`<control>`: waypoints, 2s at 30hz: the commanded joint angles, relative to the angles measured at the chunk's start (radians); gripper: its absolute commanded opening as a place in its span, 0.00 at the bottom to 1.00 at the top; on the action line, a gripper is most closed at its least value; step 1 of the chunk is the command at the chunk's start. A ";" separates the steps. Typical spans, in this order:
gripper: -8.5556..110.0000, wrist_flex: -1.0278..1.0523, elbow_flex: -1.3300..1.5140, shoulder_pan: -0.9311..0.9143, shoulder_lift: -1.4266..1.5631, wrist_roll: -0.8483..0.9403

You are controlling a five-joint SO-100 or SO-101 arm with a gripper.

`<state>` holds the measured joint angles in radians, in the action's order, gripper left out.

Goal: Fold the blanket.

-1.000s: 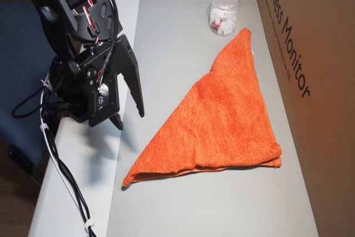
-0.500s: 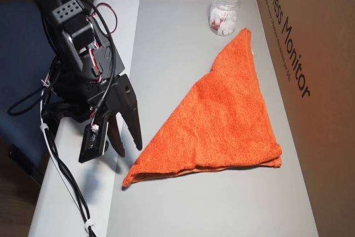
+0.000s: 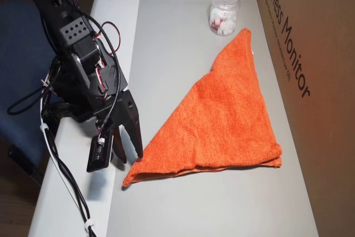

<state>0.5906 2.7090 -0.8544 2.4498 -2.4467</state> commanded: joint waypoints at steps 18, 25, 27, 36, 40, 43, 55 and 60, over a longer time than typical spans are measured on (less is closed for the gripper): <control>0.23 -0.213 -0.124 -0.002 -0.391 -0.002; 0.22 -0.198 -0.167 -0.008 -0.462 0.035; 0.18 -0.198 -0.167 -0.011 -0.469 0.067; 0.10 -0.196 -0.153 -0.011 -0.468 0.163; 0.07 -0.195 -0.144 -0.014 -0.456 0.241; 0.07 -0.195 -0.143 -0.018 -0.453 0.284; 0.07 -0.075 -0.109 -0.149 -0.290 0.540; 0.07 0.031 -0.112 -0.207 -0.187 0.618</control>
<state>0.5783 2.6078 -1.0308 2.1936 -1.8669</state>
